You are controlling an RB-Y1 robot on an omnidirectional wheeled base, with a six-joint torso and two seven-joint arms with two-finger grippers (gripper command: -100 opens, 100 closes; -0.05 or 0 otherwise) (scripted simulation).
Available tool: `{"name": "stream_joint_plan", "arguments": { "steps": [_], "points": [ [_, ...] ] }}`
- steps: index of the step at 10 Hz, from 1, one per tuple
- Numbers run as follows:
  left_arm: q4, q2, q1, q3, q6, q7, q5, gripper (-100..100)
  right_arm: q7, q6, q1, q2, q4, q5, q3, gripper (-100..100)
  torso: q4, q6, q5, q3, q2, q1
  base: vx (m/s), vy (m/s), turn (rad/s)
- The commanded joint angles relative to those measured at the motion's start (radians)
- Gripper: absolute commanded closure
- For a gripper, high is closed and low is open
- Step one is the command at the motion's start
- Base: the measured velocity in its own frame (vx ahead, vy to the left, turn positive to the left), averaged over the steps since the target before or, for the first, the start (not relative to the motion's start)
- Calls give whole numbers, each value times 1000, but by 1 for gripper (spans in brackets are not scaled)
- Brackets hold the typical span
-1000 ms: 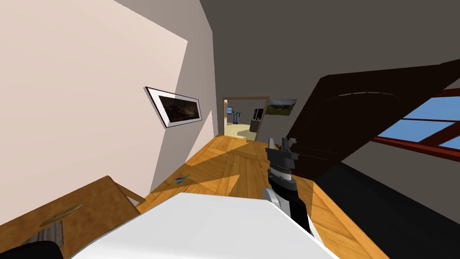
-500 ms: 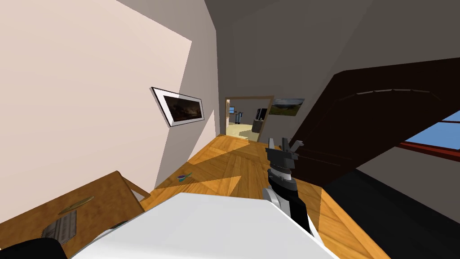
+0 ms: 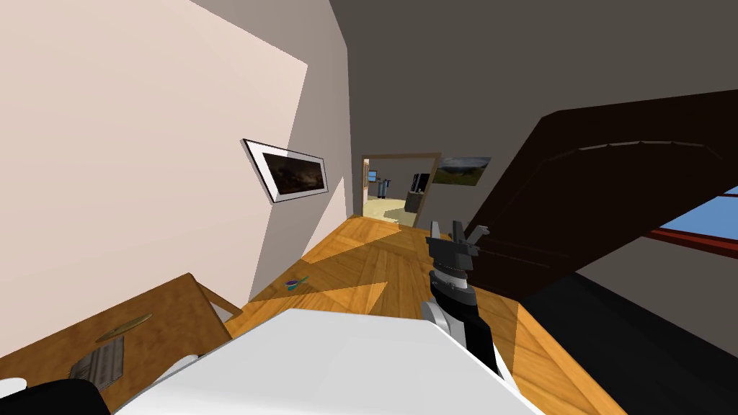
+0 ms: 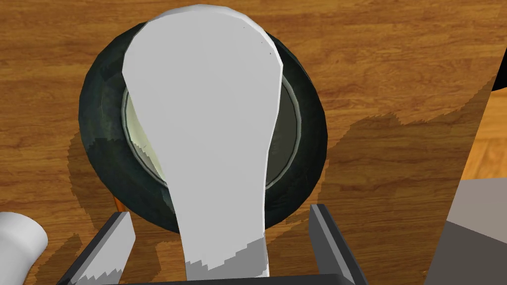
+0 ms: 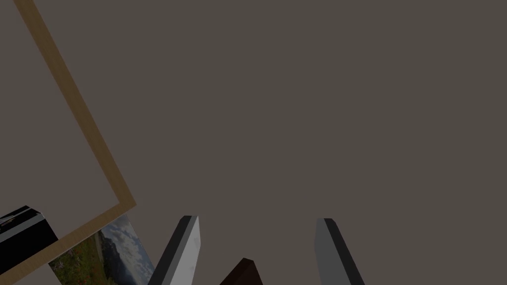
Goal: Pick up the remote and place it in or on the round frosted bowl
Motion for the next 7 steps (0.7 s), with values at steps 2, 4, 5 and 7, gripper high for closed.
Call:
{"name": "stream_joint_plan", "arguments": {
  "steps": [2, 4, 5, 7],
  "points": [
    [0, 0, 0, 0, 0, 0, 0, -100, 0, 0, 0, 0, 0, 0, 0, 0, 0, 0, 0, 0, 0, 0, 0, 0, 0],
    [-16, 29, 17, 20, 11, 11, 22, -100, 0, 0, 0, 0, 0, 0, 0, 0, 0, 0, 0, 0, 0, 0, -8, -2, 21],
    [-32, 57, 35, 40, 22, 23, 43, -100, 0, 0, 0, 0, 0, 0, 0, 0, 0, 0, 0, 0, 1, 0, -39, -2, 50],
    [-56, 100, 61, 70, 38, 40, 75, -100, 0, 0, 0, 0, 0, 0, 0, 0, 1, 0, 0, 1, 3, 0, -43, 0, 42]
  ]
}}
